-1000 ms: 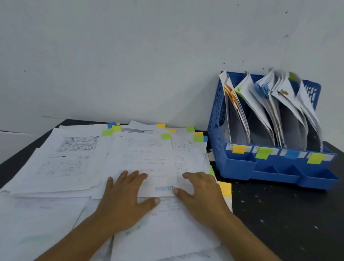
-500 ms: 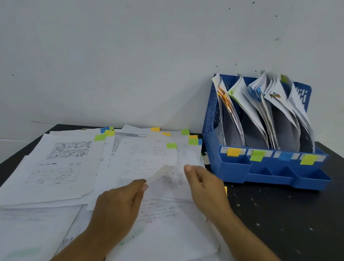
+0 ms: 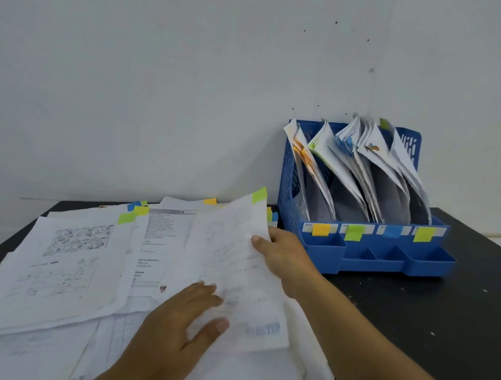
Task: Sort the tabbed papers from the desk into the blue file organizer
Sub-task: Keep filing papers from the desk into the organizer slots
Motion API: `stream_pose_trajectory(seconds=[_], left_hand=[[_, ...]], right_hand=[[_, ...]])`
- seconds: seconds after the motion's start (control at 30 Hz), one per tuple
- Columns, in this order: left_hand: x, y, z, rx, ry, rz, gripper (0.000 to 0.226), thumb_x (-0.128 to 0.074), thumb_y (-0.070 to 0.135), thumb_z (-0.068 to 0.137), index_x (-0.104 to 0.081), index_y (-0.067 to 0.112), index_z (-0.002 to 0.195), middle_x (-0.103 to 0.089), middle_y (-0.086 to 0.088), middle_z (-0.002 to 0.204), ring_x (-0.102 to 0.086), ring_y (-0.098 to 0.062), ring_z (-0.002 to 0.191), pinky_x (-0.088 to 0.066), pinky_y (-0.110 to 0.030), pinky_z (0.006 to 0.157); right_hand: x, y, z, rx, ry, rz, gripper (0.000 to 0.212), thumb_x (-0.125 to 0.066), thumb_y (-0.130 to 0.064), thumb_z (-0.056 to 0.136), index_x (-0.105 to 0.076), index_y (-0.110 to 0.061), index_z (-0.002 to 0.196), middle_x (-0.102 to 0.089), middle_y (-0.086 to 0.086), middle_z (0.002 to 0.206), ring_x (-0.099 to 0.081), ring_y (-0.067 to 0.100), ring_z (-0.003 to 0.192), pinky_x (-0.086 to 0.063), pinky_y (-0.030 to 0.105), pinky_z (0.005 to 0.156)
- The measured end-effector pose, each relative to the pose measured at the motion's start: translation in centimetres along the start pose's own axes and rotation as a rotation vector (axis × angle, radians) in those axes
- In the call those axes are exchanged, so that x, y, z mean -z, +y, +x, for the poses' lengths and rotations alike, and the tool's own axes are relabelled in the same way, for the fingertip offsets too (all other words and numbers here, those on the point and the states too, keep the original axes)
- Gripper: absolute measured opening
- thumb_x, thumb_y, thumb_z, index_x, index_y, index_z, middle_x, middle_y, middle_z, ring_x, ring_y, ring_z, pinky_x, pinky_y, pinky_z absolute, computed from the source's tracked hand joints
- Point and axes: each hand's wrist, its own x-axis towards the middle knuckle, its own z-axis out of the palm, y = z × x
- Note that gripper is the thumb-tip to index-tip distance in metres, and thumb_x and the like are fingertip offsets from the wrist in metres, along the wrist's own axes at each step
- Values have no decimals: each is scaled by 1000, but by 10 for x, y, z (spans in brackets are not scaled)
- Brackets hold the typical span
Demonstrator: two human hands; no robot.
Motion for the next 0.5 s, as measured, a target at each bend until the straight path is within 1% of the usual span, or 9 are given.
stream_pose_trajectory(seconds=[0.07,0.1,0.13,0.17,0.23,0.3,0.37,0.43,0.5], left_hand=[[10,9,10,158,70,-157,35,-49,70,83,-64,48,106,-53,47,114,-46,19,118,-33,-2,95],[16,17,19,221,117,-220,33,-52,66,81,-63,48,106,-55,48,110,-50,17,114,-35,1,88],[21,25,27,281,139,-291,36,-55,62,78,-61,46,110,-58,43,111,-53,12,113,-37,-1,87],[25,33,38,332,133,-356,42,-57,57,78,-58,44,118,-59,36,117,-54,5,115,-37,-8,89],[30,52,56,398,85,-466,56,-55,55,83,-45,42,137,-46,28,133,-47,0,123,-36,-22,98],[31,69,71,430,50,-598,71,-52,65,78,-31,48,144,-36,28,137,-41,-2,128,-34,-31,108],[28,84,78,433,50,-717,82,-50,75,69,-24,54,144,-35,26,143,-40,-3,131,-33,-39,113],[22,99,79,426,60,-837,82,-47,77,68,-25,54,144,-40,24,145,-41,-5,132,-34,-43,113],[14,111,78,404,92,-916,68,-47,71,73,-36,55,138,-51,30,134,-48,0,125,-39,-42,108]], right_hand=[[4,-7,-15,129,1,-19,14,-57,-25,101,-70,-28,101,-75,-5,99,-71,17,90,-61,38,79],[8,-11,-21,187,6,-13,15,-56,-25,101,-70,-29,103,-75,-7,98,-72,16,90,-61,39,82],[9,-14,-27,233,1,-7,16,-55,-26,101,-71,-29,105,-76,-8,98,-72,14,90,-61,41,83],[12,-17,-33,271,-4,-13,18,-54,-26,102,-70,-30,106,-76,-9,99,-72,13,91,-60,42,84],[14,-23,-45,329,-49,-9,20,-51,-27,103,-69,-33,111,-75,-9,102,-72,13,95,-60,44,86],[15,-26,-54,364,-127,4,24,-50,-28,104,-68,-34,118,-74,-7,108,-71,16,102,-57,46,92],[18,-28,-59,368,-202,33,26,-49,-32,104,-67,-35,122,-73,-5,113,-69,18,107,-53,48,97],[22,-30,-61,357,-269,79,29,-49,-44,101,-68,-36,121,-72,-7,118,-66,15,113,-50,45,103],[26,-32,-63,318,-303,93,46,-42,-64,91,-69,-40,119,-69,-16,121,-62,3,117,-48,35,105]])
